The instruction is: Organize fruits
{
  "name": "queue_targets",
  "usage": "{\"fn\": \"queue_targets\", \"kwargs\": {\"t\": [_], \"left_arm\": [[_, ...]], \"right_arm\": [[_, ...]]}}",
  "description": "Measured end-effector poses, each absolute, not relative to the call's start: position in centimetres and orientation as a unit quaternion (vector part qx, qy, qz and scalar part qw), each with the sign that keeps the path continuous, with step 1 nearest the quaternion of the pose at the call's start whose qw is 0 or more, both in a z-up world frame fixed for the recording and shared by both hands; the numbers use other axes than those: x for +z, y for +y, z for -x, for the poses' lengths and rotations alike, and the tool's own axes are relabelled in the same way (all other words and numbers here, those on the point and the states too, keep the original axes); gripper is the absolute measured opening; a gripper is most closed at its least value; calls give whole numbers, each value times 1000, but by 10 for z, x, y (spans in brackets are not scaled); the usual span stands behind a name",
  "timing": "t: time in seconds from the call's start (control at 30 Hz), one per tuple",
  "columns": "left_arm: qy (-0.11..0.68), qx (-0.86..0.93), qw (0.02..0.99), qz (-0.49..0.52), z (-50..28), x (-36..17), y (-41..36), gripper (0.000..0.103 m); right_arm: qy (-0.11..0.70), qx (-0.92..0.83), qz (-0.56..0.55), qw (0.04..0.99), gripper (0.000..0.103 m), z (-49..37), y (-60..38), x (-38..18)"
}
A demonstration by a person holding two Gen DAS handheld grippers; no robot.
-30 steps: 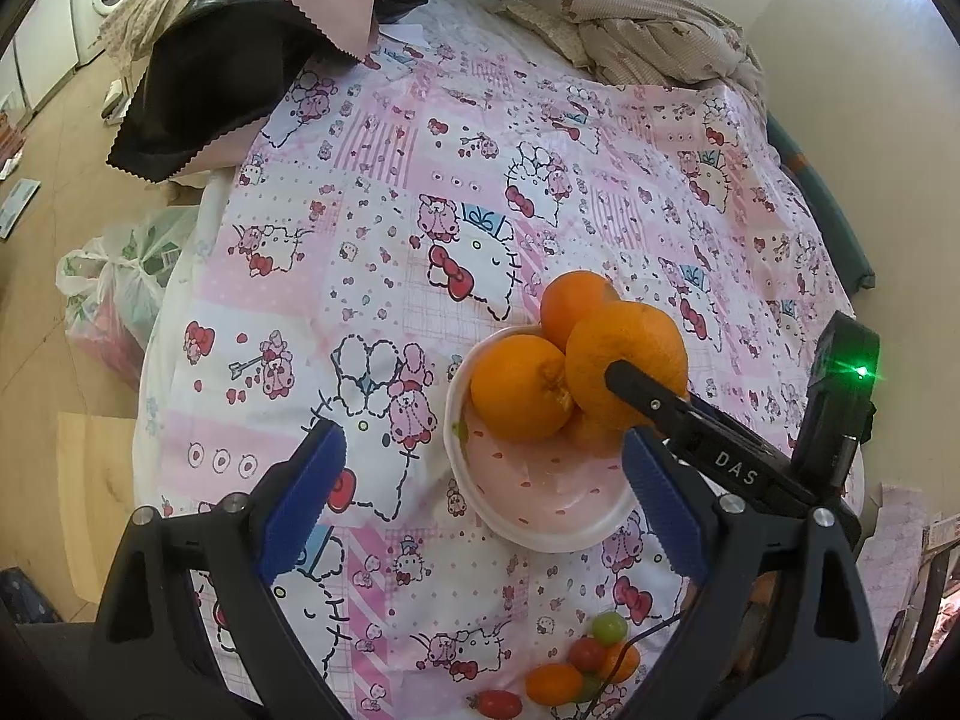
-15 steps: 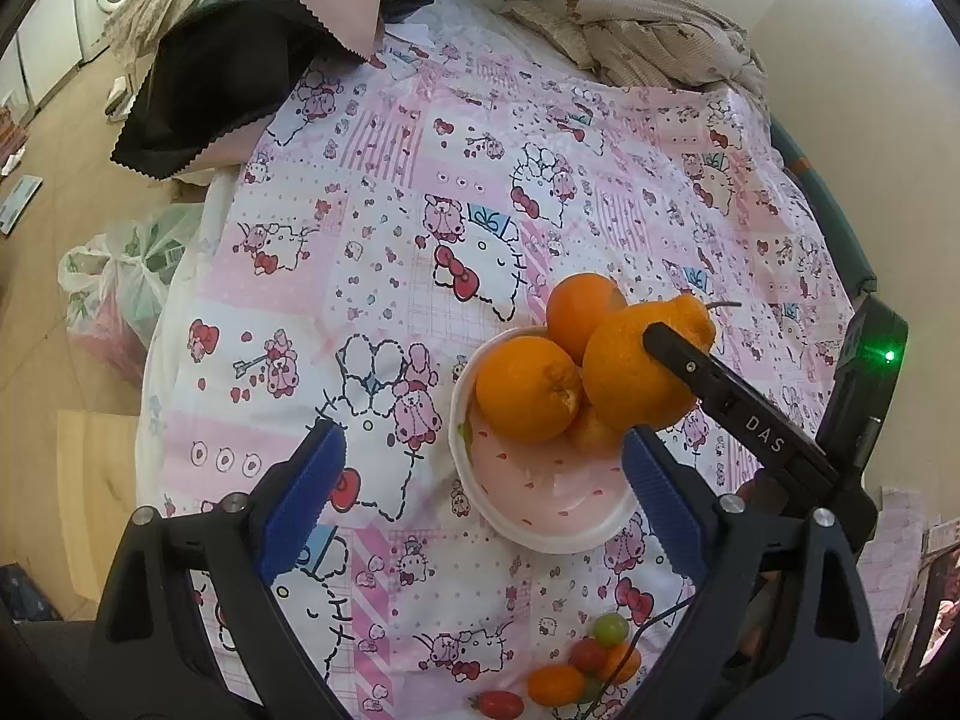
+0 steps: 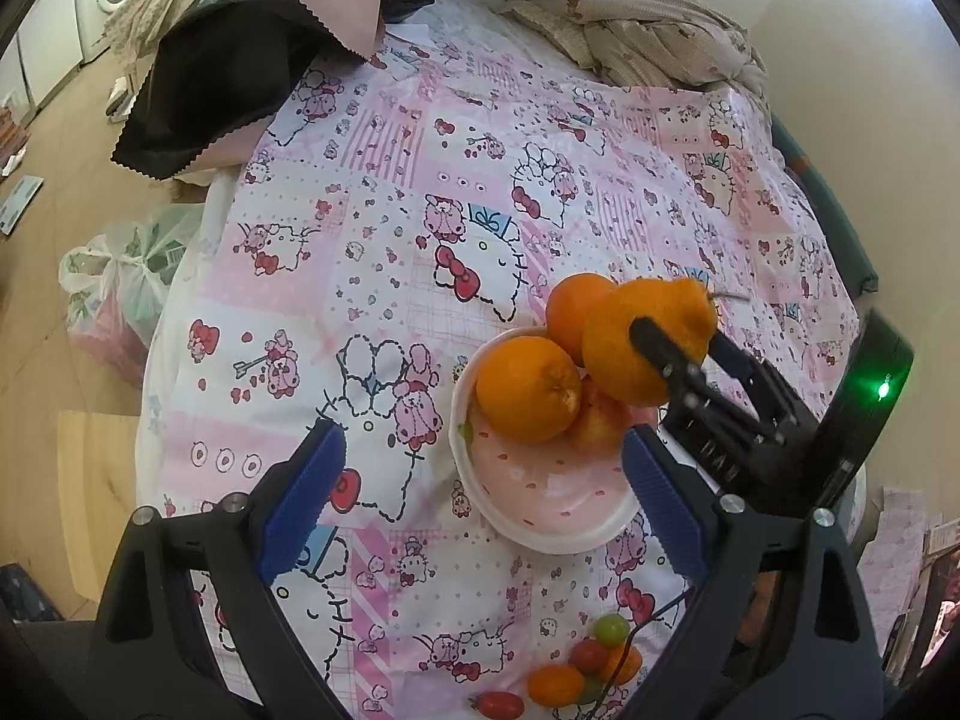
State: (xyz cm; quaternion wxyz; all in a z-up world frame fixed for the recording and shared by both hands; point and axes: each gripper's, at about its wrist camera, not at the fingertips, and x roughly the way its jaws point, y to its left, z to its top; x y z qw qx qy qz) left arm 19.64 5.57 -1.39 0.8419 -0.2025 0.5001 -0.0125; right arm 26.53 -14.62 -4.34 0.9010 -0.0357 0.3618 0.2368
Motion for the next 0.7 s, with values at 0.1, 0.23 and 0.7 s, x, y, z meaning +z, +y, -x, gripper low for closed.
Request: {"fn": "queue_targets", "kwargs": {"t": [0.1, 0.23, 0.7], "left_arm": [[500, -15, 841, 205, -197, -13, 56, 91], [498, -17, 842, 206, -196, -11, 56, 91], [498, -17, 842, 207, -195, -11, 59, 91]], "right_arm": [[369, 242, 42, 897, 71, -262, -147, -48], [370, 247, 48, 895, 74, -257, -147, -51], [382, 251, 63, 887, 84, -250, -138, -56]]}}
